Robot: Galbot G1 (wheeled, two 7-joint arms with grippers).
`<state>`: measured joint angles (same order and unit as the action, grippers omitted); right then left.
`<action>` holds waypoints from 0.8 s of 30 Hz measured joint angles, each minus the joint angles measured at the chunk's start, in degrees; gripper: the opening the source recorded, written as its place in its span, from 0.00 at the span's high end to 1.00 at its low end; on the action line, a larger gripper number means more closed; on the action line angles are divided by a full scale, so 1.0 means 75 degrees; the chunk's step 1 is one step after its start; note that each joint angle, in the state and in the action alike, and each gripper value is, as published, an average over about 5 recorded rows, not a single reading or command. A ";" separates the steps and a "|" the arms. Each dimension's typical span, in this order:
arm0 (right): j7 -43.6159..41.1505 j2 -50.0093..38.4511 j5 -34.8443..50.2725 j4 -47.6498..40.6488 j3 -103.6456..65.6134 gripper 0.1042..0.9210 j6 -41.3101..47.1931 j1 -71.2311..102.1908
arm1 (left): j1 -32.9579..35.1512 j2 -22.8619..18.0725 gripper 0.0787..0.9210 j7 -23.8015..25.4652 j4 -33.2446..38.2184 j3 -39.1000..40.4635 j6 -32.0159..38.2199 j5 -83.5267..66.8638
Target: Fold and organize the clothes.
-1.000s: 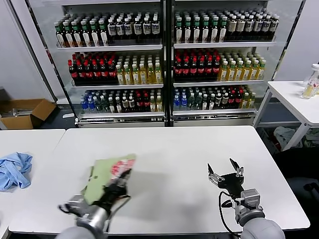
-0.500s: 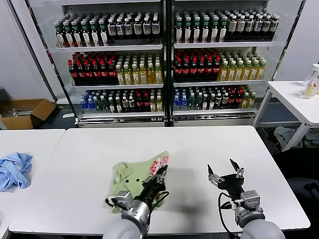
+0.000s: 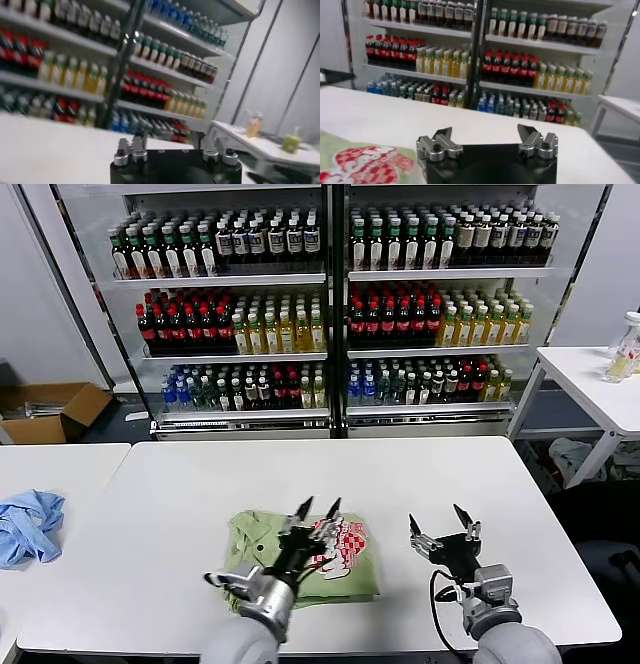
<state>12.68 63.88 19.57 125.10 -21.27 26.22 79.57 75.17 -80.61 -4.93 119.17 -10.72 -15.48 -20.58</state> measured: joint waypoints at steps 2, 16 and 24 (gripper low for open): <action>0.0064 0.0083 0.0264 -0.0102 0.0239 0.12 0.0103 -0.0114 | 0.0147 0.0266 0.28 0.0069 0.0069 -0.0331 0.0178 0.0209; 0.0263 0.0734 0.1419 -0.1593 0.1793 0.19 0.0494 -0.1131 | 0.1201 0.1159 0.12 0.0179 0.0382 -0.2112 0.0878 0.0930; 0.0265 0.0789 0.1777 -0.1928 0.1959 0.47 0.0513 -0.1324 | 0.1377 0.1253 0.12 0.0223 0.0357 -0.2386 0.0997 0.1065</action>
<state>14.67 69.80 32.90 110.64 -6.58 30.07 69.64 85.49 -71.21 -3.26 121.85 -28.61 -8.01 -12.59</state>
